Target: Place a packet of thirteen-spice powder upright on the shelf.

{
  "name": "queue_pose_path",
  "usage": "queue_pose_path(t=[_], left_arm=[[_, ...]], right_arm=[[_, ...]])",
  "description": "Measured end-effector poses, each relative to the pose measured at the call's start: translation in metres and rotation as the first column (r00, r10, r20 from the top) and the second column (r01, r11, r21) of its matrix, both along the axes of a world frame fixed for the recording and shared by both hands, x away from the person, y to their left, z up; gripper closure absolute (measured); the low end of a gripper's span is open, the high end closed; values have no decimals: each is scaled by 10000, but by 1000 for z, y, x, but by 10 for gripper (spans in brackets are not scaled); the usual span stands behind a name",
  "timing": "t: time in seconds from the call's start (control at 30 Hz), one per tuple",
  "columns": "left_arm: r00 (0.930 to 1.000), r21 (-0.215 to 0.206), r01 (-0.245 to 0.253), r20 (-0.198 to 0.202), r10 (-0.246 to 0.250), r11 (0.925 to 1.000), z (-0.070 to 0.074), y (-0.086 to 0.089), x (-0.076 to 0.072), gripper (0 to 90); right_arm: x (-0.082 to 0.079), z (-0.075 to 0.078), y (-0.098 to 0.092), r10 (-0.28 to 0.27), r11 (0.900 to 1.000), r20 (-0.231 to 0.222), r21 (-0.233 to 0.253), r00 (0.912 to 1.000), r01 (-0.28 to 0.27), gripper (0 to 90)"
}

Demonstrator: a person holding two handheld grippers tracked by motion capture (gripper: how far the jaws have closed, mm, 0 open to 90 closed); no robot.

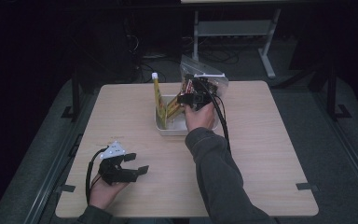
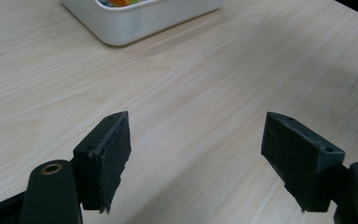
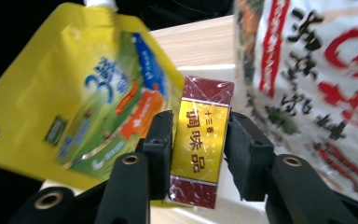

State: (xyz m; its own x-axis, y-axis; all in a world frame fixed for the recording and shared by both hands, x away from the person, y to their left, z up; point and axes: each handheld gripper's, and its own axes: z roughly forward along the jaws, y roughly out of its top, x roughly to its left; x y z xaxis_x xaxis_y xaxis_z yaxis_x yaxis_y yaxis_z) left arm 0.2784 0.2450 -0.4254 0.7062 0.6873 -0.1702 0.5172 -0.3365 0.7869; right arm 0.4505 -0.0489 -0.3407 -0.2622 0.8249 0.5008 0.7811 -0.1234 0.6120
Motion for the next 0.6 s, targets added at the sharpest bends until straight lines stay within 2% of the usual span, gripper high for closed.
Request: queue_pose_path(t=[0.27,0.6], left_arm=[[10000,33,38,-18,-38,10000,0,-3,-1,235],[10000,28,-49,16,49,10000,0,1,0,235]], right_arm=[[-8,0,6,422,9990,24,171,9991,-422,603],[-3,0,14,569,9974,-18,442,9984,-568,600]])
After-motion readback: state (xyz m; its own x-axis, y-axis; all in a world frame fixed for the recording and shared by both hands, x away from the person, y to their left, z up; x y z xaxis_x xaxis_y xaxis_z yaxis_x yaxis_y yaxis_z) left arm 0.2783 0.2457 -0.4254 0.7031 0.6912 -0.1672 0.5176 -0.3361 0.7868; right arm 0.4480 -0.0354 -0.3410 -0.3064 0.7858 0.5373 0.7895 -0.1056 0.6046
